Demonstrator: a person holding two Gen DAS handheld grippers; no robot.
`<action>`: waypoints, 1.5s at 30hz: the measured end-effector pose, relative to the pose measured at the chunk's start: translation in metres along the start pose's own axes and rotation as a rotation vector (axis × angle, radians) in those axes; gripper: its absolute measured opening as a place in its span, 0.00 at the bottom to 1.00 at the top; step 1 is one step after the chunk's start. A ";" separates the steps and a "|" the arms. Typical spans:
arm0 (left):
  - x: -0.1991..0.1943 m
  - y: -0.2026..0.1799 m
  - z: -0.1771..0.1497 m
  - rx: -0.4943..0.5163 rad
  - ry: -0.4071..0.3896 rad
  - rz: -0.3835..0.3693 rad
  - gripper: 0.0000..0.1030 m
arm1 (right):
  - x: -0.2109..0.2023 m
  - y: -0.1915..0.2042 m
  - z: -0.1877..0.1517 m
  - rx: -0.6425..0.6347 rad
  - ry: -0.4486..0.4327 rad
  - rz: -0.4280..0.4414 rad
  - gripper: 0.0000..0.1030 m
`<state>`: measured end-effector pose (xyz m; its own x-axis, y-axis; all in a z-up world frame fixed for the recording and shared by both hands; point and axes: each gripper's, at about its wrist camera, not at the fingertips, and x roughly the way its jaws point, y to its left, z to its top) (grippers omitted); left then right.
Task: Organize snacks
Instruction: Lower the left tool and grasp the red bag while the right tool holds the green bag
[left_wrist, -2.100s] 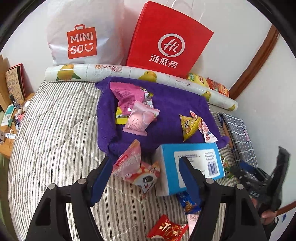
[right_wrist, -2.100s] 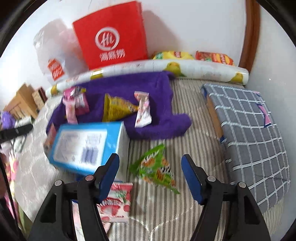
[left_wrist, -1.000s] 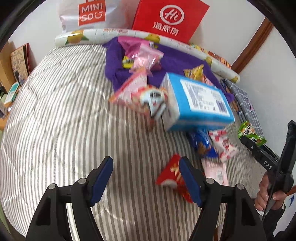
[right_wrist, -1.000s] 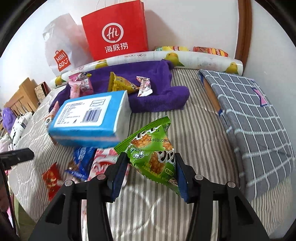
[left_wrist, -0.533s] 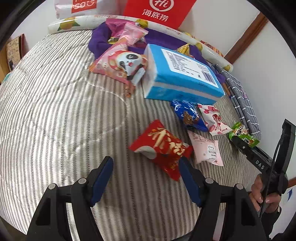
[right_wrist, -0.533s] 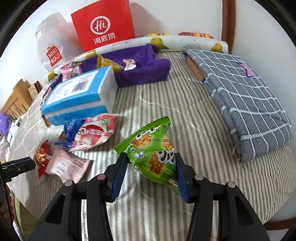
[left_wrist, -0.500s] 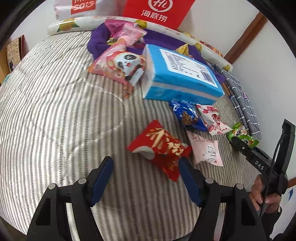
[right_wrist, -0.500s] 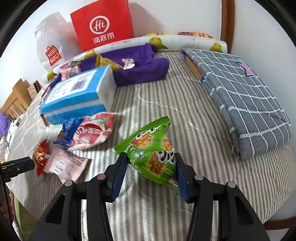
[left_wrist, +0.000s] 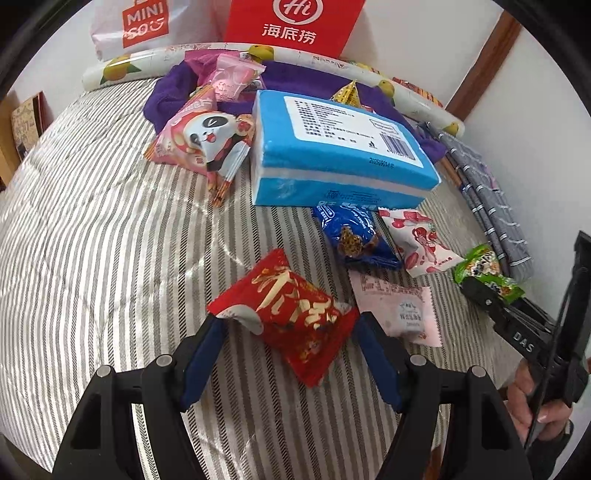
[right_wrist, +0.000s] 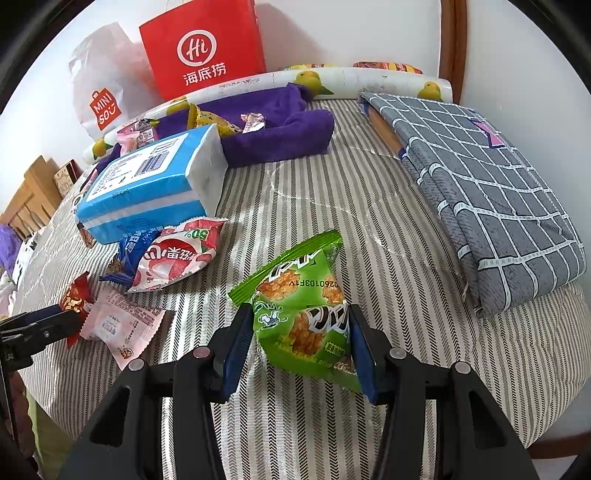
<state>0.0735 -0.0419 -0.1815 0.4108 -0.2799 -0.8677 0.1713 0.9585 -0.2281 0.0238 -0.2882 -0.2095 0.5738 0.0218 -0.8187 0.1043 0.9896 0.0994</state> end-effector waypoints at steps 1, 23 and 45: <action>0.001 -0.002 0.002 0.005 0.000 0.009 0.68 | 0.000 0.000 0.000 0.000 0.001 0.000 0.49; -0.003 0.036 0.018 -0.034 0.022 0.093 0.56 | -0.018 0.012 0.020 -0.007 -0.034 -0.063 0.48; -0.010 0.031 0.023 -0.013 -0.003 0.055 0.46 | -0.029 0.036 0.013 -0.052 -0.021 -0.037 0.48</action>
<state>0.0947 -0.0107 -0.1694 0.4216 -0.2271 -0.8779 0.1368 0.9730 -0.1861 0.0214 -0.2550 -0.1743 0.5875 -0.0174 -0.8090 0.0837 0.9957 0.0393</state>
